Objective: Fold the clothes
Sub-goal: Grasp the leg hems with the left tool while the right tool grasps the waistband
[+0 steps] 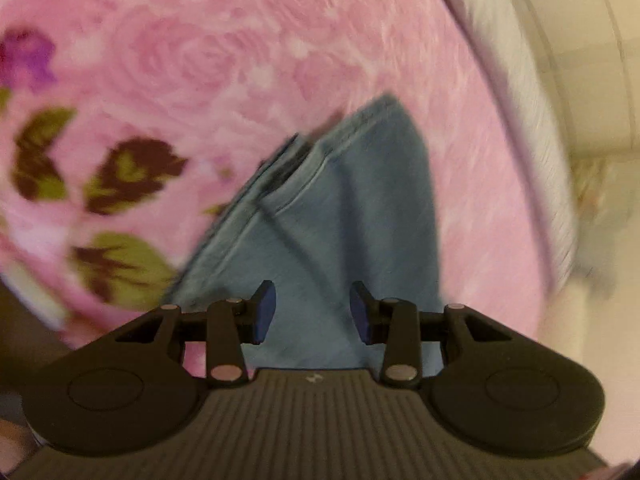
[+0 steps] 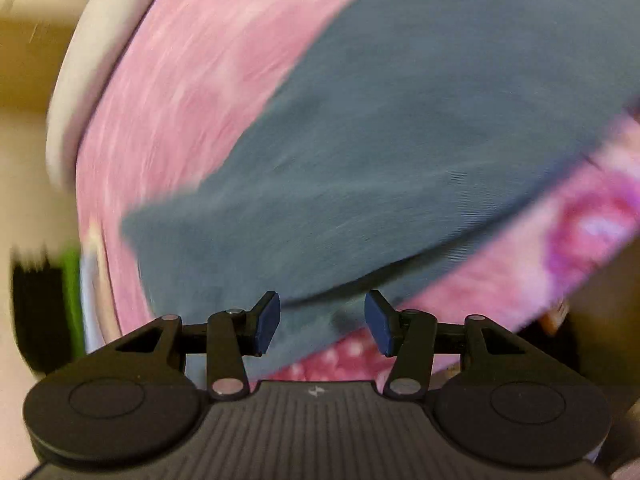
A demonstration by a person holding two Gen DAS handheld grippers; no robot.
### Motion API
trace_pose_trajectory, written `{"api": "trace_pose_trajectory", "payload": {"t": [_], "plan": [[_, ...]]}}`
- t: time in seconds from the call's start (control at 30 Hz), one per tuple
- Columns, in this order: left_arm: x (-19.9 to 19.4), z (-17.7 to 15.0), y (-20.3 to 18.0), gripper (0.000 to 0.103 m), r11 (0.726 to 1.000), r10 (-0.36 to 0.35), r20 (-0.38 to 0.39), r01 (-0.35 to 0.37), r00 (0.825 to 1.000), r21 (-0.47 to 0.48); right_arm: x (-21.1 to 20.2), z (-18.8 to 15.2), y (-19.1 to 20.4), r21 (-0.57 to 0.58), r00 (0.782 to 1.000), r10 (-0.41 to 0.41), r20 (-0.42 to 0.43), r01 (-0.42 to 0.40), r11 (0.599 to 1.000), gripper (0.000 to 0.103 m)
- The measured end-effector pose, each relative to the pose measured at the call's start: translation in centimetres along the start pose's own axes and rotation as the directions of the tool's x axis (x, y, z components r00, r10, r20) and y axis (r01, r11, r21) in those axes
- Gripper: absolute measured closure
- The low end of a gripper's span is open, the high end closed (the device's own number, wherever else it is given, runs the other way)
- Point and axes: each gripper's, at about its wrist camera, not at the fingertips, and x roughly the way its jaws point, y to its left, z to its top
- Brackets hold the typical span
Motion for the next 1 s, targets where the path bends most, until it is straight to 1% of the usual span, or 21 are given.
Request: {"api": "trace_pose_trajectory", "payload": {"t": [0.07,0.17,0.2,0.23,0.33,0.37,0.4,0.43,0.53,0.6,0.63,0.67,0.77,0.8,0.87,0.93,1.0], "plan": [[1.0,0.6,0.5,0.068,0.998,-0.001,0.048,0.003,0.999,-0.057,-1.0,0.3,-1.7,0.073,0.998,0.028,0.059,-0.032,0.997,0.05],[2.1,1.4,1.0,0.068,0.997,0.028,0.1,-0.02,0.995,-0.079,-2.1,0.6,-3.6,0.12,0.992,0.036,0.121,-0.051,0.992,0.05],[2.5,1.7,1.0,0.068,0.996,0.049,0.107,-0.041,0.993,-0.077,-2.3,0.6,-4.1,0.132,0.991,0.036,0.132,-0.054,0.99,0.05],[2.9,1.8,1.1,0.068,0.996,0.052,0.111,-0.044,0.992,-0.078,-2.3,0.5,-4.4,0.146,0.989,0.037,0.141,-0.058,0.988,0.05],[4.0,2.1,0.9,0.07,0.995,0.038,0.114,-0.028,0.993,-0.091,-2.4,0.6,-5.7,0.182,0.985,0.041,0.166,-0.071,0.981,0.05],[4.0,2.1,0.8,0.081,0.996,0.04,0.118,-0.03,0.992,-0.088,-2.5,0.8,-6.1,0.19,0.984,0.041,0.172,-0.074,0.979,0.05],[3.8,2.2,0.6,0.098,0.997,0.03,0.12,-0.021,0.992,-0.078,-2.5,0.9,-6.3,0.197,0.983,0.04,0.178,-0.075,0.977,0.05],[3.5,2.1,0.6,0.098,0.997,0.017,0.123,-0.008,0.992,-0.071,-2.7,0.9,-6.5,0.201,0.982,0.039,0.184,-0.076,0.977,0.05],[0.0,1.4,-0.1,0.099,0.999,-0.007,0.147,0.012,0.989,-0.033,-3.1,0.9,-6.8,0.207,0.979,0.035,0.2,-0.077,0.975,0.05],[-2.4,0.9,0.1,0.099,1.0,0.009,0.145,-0.01,0.989,0.003,-3.4,1.1,-6.8,0.209,0.977,0.04,0.208,-0.084,0.974,0.05],[-3.2,0.6,0.5,0.099,1.0,0.02,0.133,-0.02,0.991,0.001,-3.4,1.2,-6.9,0.211,0.977,0.041,0.21,-0.086,0.974,0.05],[-3.6,0.2,1.3,0.099,1.0,0.029,0.112,-0.028,0.993,-0.01,-3.4,1.2,-7.0,0.214,0.977,0.041,0.211,-0.087,0.973,0.05],[-2.9,-0.7,3.0,0.099,0.996,0.082,0.073,-0.078,0.994,-0.053,-3.1,1.3,-7.3,0.219,0.977,0.038,0.208,-0.084,0.972,0.052],[-2.8,-0.9,3.4,0.099,0.994,0.088,0.074,-0.083,0.993,-0.065,-3.0,1.3,-7.4,0.222,0.977,0.033,0.209,-0.081,0.972,0.053],[-2.8,-1.1,3.7,0.099,0.994,0.086,0.085,-0.079,0.993,-0.08,-2.8,1.4,-7.5,0.225,0.977,0.024,0.213,-0.073,0.972,0.063],[-3.3,-1.2,3.0,0.099,0.996,0.077,0.097,-0.073,0.992,-0.048,-2.7,1.5,-7.4,0.222,0.978,-0.011,0.211,-0.037,0.974,0.076],[-4.1,-1.2,2.4,0.099,0.998,0.065,0.1,-0.063,0.993,-0.025,-2.7,1.7,-7.5,0.228,0.979,-0.034,0.199,-0.013,0.974,0.079]]}}
